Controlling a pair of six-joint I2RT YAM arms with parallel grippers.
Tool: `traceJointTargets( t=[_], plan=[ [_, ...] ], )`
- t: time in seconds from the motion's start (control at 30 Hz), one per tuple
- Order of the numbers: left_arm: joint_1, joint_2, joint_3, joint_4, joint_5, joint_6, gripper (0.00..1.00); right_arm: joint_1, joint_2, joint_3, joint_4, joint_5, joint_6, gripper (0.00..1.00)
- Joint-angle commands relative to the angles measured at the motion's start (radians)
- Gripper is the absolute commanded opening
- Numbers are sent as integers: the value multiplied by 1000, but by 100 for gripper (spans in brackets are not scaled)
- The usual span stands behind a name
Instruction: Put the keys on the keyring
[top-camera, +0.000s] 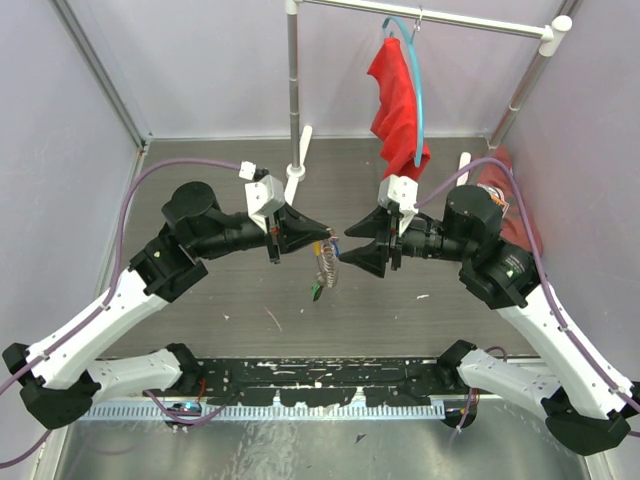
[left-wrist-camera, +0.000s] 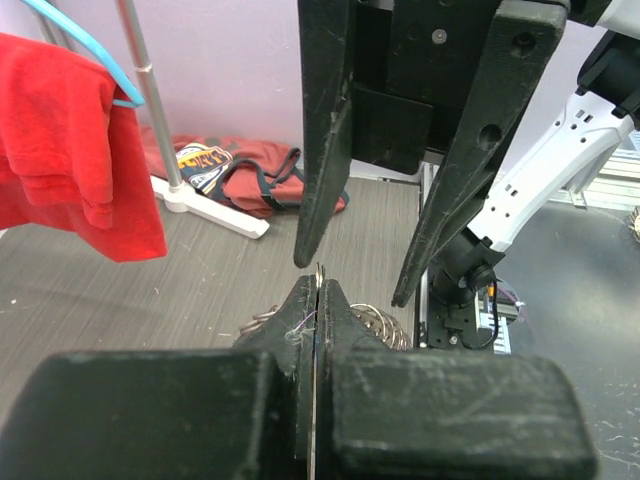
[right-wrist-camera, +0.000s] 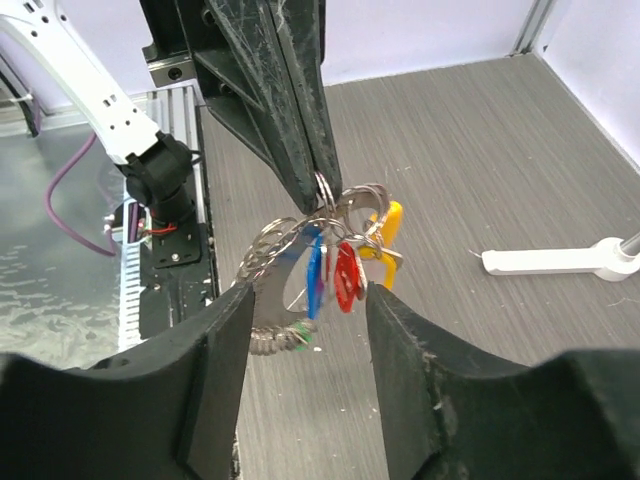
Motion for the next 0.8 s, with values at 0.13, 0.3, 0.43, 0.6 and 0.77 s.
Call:
traceJointTargets(
  t=[0.13, 0.3, 0.43, 0.6, 0.77],
  plan=[
    [-1, 1, 43, 64, -4, 5, 0, 32, 8, -16, 87, 14, 55, 40],
    [0, 4, 46, 64, 2, 5, 0, 45, 21, -18, 90, 29, 56, 36],
    [-1, 2, 44, 64, 7, 4, 0, 50, 27, -18, 93, 50, 57, 39],
    [-1, 2, 44, 66, 11, 1, 0, 57, 30, -17, 98, 77, 62, 45],
    [-1, 8, 45, 70, 17, -5, 0, 63, 34, -19, 109, 71, 69, 47]
  ],
)
